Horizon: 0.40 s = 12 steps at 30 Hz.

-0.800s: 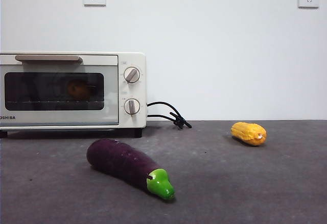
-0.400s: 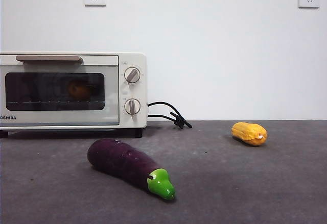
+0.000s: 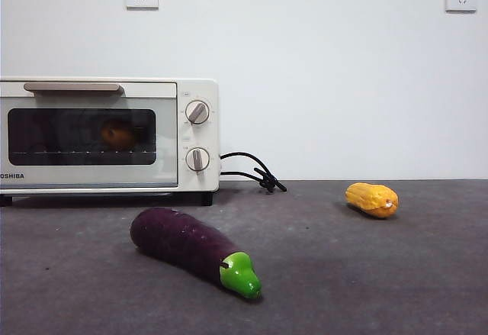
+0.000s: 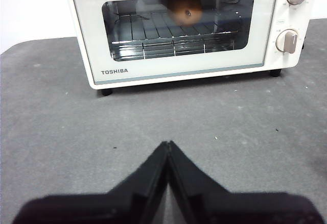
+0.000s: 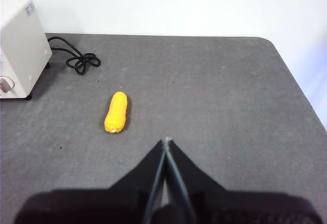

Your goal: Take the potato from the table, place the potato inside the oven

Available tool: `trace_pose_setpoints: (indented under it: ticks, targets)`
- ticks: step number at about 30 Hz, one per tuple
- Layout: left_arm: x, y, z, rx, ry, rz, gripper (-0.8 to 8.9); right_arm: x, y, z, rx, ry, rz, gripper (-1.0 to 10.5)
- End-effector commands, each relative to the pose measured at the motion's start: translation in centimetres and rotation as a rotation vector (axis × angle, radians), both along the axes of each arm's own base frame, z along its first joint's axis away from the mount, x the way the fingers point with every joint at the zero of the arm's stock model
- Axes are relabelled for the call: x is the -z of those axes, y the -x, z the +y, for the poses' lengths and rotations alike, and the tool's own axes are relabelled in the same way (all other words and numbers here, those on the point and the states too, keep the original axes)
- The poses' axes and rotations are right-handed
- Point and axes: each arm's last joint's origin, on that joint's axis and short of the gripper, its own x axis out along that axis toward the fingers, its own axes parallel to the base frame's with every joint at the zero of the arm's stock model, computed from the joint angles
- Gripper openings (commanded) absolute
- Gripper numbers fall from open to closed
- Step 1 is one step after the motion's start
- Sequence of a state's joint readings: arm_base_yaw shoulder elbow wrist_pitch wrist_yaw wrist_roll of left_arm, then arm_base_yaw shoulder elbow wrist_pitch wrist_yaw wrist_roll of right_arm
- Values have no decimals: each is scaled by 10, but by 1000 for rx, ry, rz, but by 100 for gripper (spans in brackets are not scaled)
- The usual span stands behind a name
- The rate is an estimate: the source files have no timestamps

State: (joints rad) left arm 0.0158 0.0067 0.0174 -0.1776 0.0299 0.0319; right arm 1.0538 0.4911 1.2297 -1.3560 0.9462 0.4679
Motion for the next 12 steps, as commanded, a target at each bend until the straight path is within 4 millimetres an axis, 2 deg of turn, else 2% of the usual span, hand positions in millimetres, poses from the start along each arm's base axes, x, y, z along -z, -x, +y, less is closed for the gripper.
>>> trace_pose_setpoints:
  ticks: [1,12]
  targets:
    - [2,-1,0,4,11,-2,-4,3,0,-1,7,10,9,1]
    - [2,-1,0,4,11,-2,-4,3,1,-2,20,8,8,1]
